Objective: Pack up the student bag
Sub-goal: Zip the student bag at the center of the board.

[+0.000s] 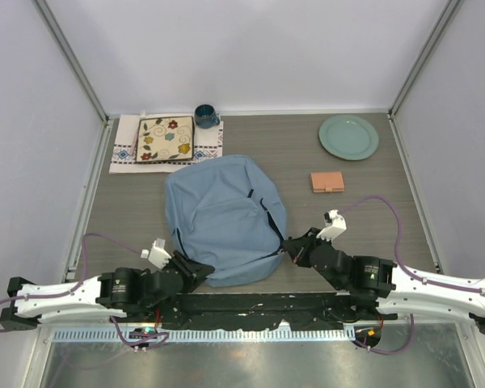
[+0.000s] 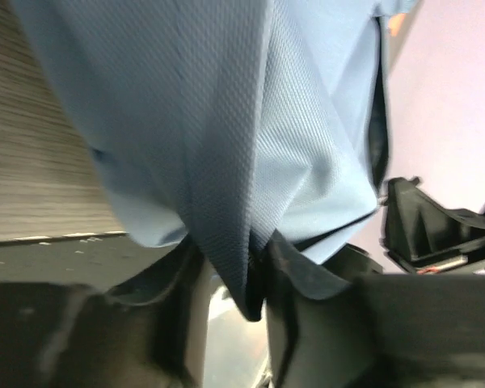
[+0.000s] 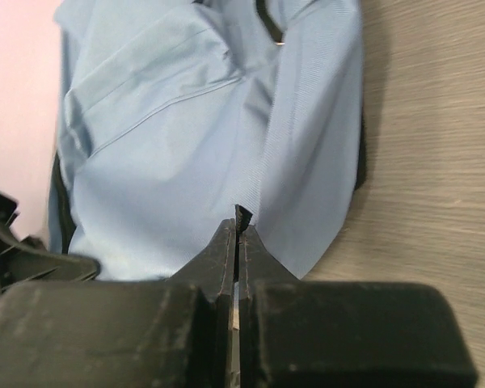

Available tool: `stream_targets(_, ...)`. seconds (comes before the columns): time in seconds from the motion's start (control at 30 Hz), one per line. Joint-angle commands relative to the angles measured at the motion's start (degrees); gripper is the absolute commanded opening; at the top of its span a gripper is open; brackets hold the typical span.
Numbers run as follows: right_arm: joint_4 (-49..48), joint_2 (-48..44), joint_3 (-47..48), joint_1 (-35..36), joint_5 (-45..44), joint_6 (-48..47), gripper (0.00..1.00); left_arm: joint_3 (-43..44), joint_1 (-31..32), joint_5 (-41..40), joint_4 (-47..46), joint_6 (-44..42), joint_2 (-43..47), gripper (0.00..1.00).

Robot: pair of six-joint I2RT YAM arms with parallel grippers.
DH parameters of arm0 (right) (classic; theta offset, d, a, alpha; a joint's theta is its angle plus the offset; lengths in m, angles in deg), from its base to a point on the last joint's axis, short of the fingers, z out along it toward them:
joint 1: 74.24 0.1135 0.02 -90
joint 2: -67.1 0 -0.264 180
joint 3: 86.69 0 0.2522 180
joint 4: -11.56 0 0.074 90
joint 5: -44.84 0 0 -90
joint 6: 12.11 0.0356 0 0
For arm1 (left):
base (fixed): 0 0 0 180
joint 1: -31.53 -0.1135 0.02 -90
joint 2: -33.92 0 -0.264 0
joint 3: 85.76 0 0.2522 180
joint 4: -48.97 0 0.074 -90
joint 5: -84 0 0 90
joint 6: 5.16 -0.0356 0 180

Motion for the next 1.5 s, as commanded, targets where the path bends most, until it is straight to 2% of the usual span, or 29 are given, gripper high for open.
stream_targets(0.0,2.36,0.91,0.49,-1.19,-11.03,0.49,0.01,1.19,-0.06,-4.34,10.21,-7.81,-2.02,0.42)
stream_targets(0.03,2.01,1.35,0.49,-1.19,-10.67,0.14,0.01,3.54,-0.14,-4.69,9.50,-9.57,-3.52,0.54)
stream_targets(0.1,0.78,2.84,0.84,-1.19,-9.27,-0.57,0.01,9.85,-0.06,-5.84,10.02,-15.46,-10.95,0.63)
stream_targets(0.13,0.34,3.20,0.84,-1.19,-8.92,-0.66,0.01,12.68,-0.06,-6.28,10.98,-17.22,-14.48,0.71)
stream_targets(0.2,-1.15,3.99,0.93,-1.19,-7.78,-1.36,0.01,21.79,-0.14,-7.86,15.37,-23.11,-23.77,0.76)
stream_targets(0.3,-2.82,4.96,0.75,-1.19,-6.02,-1.62,0.01,33.13,-0.06,-9.87,17.75,-35.05,-31.98,0.80)
stream_targets(0.37,-3.44,5.23,0.58,-1.19,-5.57,-1.71,0.01,37.65,0.03,-10.58,17.06,-40.68,-38.14,0.81)
stream_targets(0.4,-3.53,5.23,0.66,-1.27,-5.57,-1.71,0.01,40.71,0.03,-10.33,15.92,-47.84,-39.55,0.83)
stream_targets(0.43,-3.44,5.14,0.66,-1.10,-5.57,-1.80,0.01,41.70,0.03,-9.89,12.52,-50.87,-41.57,0.85)
stream_targets(0.5,-3.53,4.88,0.93,-1.19,-5.75,-2.06,0.01,42.07,0.03,-7.35,7.06,-60.77,-42.46,0.87)
stream_targets(0.63,-3.18,4.08,1.37,-1.19,-6.19,-2.50,0.01,41.10,0.03,-1.90,-4.01,-70.38,-42.47,0.97)
stream_targets(0.97,-1.95,2.24,2.07,-1.19,-6.36,-2.77,0.01,36.00,-0.06,7.51,-20.55,-84.72,-48.44,1.00)
stream_targets(1.1,-1.60,1.62,2.42,-1.19,-6.54,-3.12,0.01,36.35,0.03,9.27,-23.28,-89.13,-52.22,1.00)
stream_targets(1.37,-1.60,1.18,2.77,-1.27,-6.28,-3.03,0.01,37.58,0.03,11.12,-27.15,-92.30,-60.56,1.00)
stream_targets(1.47,-1.59,1.44,2.86,-1.19,-6.28,-3.21,0.01,38.11,0.03,12.18,-27.94,-91.68,-63.11,0.94)
